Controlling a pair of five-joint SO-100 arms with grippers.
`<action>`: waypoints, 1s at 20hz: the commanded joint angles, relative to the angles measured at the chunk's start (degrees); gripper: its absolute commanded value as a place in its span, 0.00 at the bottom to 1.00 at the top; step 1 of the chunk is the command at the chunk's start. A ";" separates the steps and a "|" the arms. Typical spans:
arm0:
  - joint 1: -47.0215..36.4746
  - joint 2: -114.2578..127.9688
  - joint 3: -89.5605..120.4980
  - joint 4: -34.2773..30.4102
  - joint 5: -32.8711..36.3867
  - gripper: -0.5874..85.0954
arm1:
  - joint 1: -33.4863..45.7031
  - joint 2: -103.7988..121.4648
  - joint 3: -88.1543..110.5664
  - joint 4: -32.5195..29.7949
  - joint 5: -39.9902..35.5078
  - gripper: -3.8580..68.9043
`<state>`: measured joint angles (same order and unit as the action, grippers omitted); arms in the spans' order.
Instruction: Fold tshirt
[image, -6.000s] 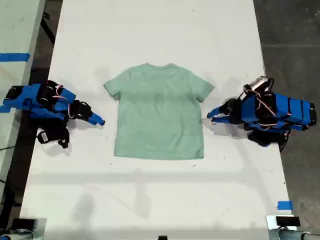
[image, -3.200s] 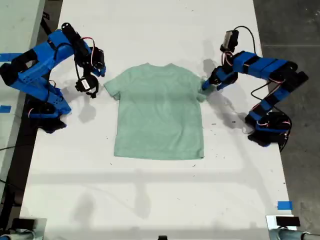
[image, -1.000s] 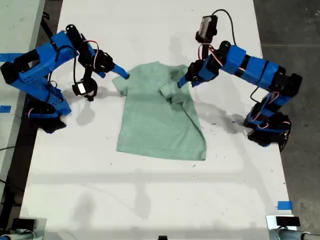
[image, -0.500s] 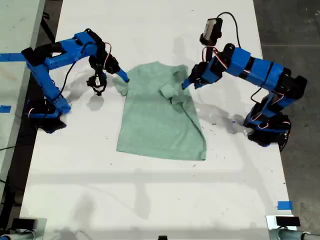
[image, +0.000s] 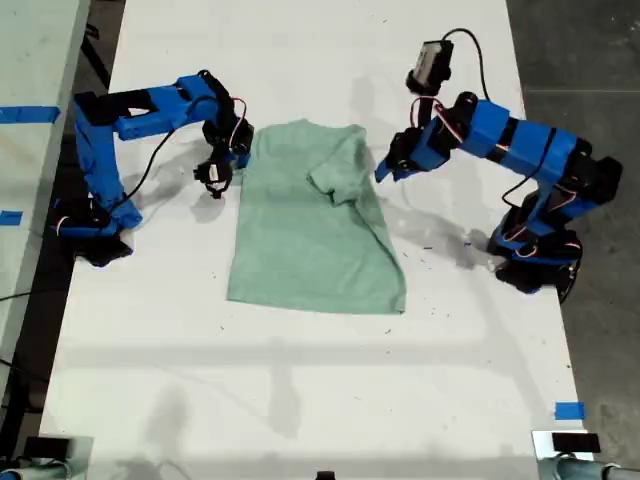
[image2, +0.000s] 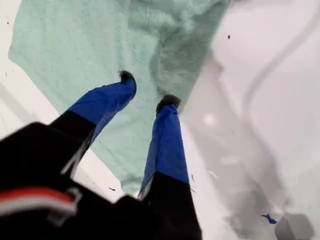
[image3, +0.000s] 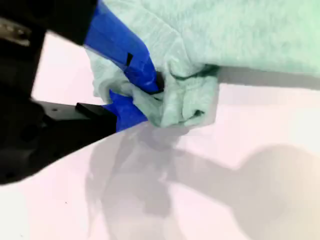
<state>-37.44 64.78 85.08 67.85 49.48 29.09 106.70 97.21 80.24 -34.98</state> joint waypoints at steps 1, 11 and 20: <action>-0.70 7.56 -0.35 3.25 -1.14 0.01 | -0.44 4.48 -0.09 -1.85 0.79 0.18; 16.44 9.32 -23.03 -0.70 4.22 0.01 | 0.26 5.63 1.49 -2.11 1.23 0.15; 19.78 -16.08 -45.18 -3.87 5.27 0.38 | -0.26 7.29 4.75 -2.29 2.11 0.15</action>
<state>-18.46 46.05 43.86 63.46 53.53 29.09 110.39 102.13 80.24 -33.40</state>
